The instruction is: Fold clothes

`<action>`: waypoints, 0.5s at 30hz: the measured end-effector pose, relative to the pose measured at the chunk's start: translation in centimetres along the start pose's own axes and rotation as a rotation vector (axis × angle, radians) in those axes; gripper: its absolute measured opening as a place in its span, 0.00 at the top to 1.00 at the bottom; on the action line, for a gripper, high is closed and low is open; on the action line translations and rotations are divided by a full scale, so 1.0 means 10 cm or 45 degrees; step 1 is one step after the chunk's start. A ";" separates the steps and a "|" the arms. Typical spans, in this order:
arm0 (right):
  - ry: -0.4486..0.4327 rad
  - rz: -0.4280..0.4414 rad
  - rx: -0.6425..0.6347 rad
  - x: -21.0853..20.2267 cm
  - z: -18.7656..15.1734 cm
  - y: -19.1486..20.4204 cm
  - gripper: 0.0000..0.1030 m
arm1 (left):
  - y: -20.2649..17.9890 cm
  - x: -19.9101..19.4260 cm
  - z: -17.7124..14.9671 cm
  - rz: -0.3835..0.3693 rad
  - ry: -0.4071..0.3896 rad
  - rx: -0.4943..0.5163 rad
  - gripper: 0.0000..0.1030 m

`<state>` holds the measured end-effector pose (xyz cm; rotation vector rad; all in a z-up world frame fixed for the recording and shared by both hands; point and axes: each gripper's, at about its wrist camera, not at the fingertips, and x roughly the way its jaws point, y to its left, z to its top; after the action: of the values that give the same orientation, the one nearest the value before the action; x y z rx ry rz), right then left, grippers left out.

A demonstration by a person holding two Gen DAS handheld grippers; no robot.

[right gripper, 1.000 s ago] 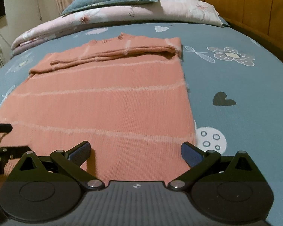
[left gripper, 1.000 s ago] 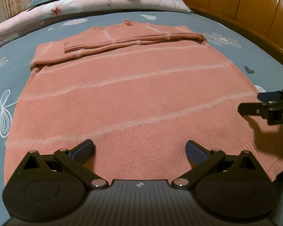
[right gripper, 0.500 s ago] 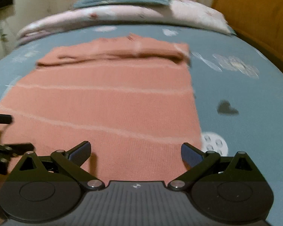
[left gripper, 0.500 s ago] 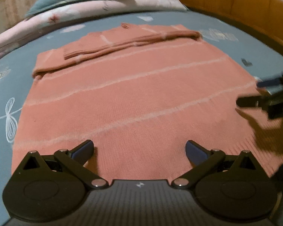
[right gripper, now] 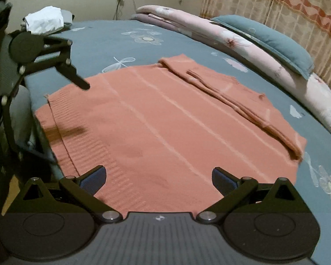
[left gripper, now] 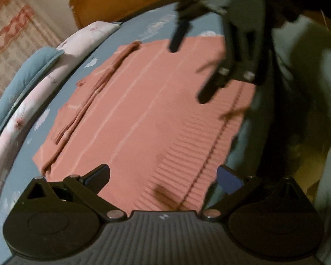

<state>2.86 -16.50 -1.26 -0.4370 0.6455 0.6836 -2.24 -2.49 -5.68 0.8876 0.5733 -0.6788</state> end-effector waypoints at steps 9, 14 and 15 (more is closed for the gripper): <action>-0.025 0.004 0.130 0.01 0.00 -0.05 0.00 | -0.18 0.11 -0.06 0.058 0.039 0.157 0.00; -0.031 0.006 0.128 0.00 -0.01 -0.04 0.00 | -0.15 0.10 -0.06 0.093 0.062 0.210 0.00; -0.032 0.007 0.127 0.00 -0.01 -0.04 0.00 | -0.15 0.10 -0.06 0.103 0.067 0.220 0.00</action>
<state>3.06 -16.81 -1.24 -0.3338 0.6544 0.6584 -2.77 -2.93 -7.45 1.0872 0.5276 -0.6399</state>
